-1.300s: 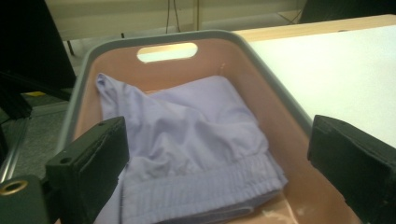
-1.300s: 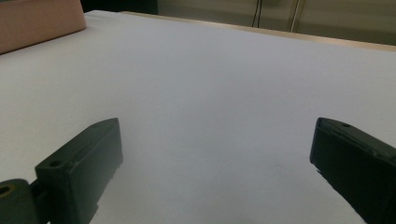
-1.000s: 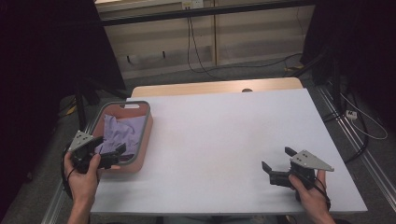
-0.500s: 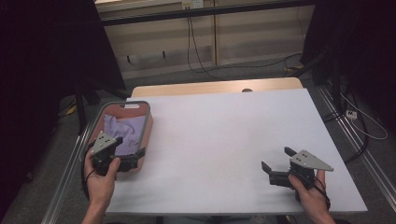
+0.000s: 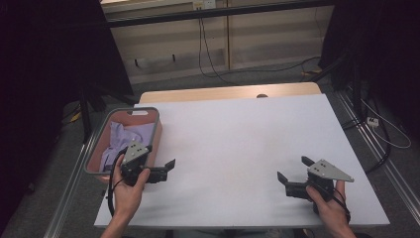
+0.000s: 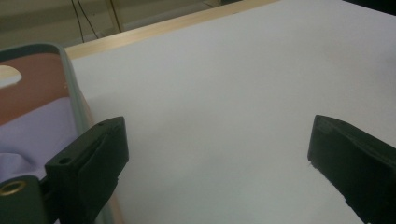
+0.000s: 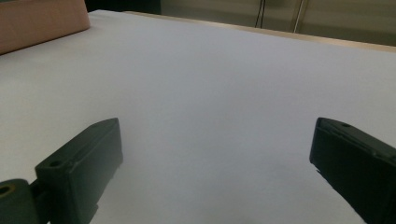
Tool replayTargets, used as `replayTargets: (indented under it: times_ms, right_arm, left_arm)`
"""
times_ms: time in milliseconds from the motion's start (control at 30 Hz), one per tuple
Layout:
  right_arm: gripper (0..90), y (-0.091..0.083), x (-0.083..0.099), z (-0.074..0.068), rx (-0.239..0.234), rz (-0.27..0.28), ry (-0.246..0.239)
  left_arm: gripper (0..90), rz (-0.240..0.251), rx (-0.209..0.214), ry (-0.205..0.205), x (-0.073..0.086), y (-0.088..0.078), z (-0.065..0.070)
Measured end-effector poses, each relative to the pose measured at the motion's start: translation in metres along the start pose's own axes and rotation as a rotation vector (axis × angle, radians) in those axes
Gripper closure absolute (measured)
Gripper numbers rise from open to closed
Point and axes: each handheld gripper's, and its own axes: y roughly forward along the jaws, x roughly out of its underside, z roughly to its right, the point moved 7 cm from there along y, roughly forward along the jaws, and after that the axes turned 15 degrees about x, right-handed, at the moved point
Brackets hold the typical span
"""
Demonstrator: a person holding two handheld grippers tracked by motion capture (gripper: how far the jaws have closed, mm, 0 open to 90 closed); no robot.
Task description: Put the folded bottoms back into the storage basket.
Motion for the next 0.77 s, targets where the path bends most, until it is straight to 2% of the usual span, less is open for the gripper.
replayTargets:
  times_ms: [33,100,133,233,333,367,533,633,767]
  right_arm:
    - [2.2,0.000,0.000,0.000,-0.001,0.000,0.000]
    - [2.2,0.000,0.000,0.000,0.000,0.000,0.000]
    - [2.2,0.000,0.000,0.000,0.000,0.001,-0.002]
    - [2.2,-0.001,0.000,0.000,0.002,0.000,-0.002]
    - [2.2,-0.001,0.000,0.000,0.001,0.000,-0.004]
    - [2.2,-0.001,0.000,0.000,0.001,0.002,-0.006]
    - [2.2,-0.002,0.001,0.000,0.000,0.002,-0.006]
    - [2.2,-0.003,0.001,0.001,0.001,0.004,-0.008]
    - [2.2,-0.004,0.001,0.001,0.000,0.003,-0.007]
  left_arm:
    - [5.4,0.000,0.014,-0.011,0.002,0.003,0.003]
    - [5.4,-0.010,0.016,-0.010,0.004,0.007,0.005]
    - [5.4,-0.024,0.020,0.007,0.009,0.013,0.010]
    - [5.2,-0.027,0.048,0.020,0.012,0.018,0.019]
    - [5.2,-0.036,0.082,0.012,0.018,0.024,0.024]
    - [5.2,-0.036,0.082,0.012,0.018,0.024,0.024]
    - [5.2,-0.061,0.107,0.014,0.035,0.033,0.036]
    - [5.1,-0.055,0.097,0.022,0.039,0.035,0.036]
    - [5.0,-0.060,0.064,0.000,0.044,0.037,0.033]
